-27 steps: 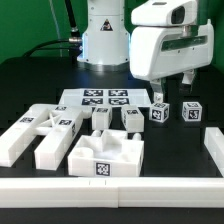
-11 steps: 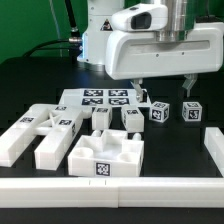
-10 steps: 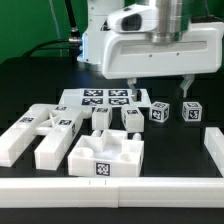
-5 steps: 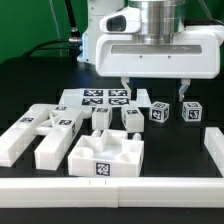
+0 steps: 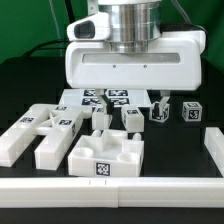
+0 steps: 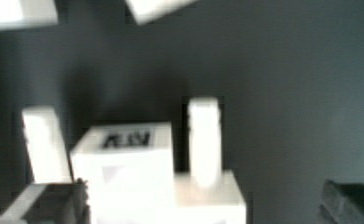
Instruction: Assemble chair
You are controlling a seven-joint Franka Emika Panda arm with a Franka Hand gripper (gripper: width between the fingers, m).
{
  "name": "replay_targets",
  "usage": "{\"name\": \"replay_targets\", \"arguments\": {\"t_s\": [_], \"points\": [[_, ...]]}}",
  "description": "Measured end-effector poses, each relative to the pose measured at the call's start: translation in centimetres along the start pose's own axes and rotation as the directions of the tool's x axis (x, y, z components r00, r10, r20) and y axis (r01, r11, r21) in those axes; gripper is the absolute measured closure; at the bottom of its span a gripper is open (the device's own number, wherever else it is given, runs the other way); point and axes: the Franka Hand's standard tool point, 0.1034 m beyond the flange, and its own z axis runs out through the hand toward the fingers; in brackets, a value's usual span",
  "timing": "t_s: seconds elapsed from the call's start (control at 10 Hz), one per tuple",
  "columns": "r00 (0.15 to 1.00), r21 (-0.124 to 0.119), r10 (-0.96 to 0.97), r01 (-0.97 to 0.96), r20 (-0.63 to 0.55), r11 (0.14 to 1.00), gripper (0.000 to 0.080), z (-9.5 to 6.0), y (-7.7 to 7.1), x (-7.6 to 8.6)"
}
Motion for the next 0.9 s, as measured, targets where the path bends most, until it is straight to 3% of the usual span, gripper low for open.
{"name": "replay_targets", "arguments": {"t_s": [0.5,0.7,0.9], "points": [[1.0,-0.003,0.0,0.0,0.014,1.0,0.015,0.3,0.0,-0.3],[1.0,0.001,0.002,-0.002,0.017,1.0,0.015,0.5,-0.7,3.9],[1.0,-0.002,-0.002,0.002,0.013,1.0,0.015,1.5,-0.3,4.8]]}}
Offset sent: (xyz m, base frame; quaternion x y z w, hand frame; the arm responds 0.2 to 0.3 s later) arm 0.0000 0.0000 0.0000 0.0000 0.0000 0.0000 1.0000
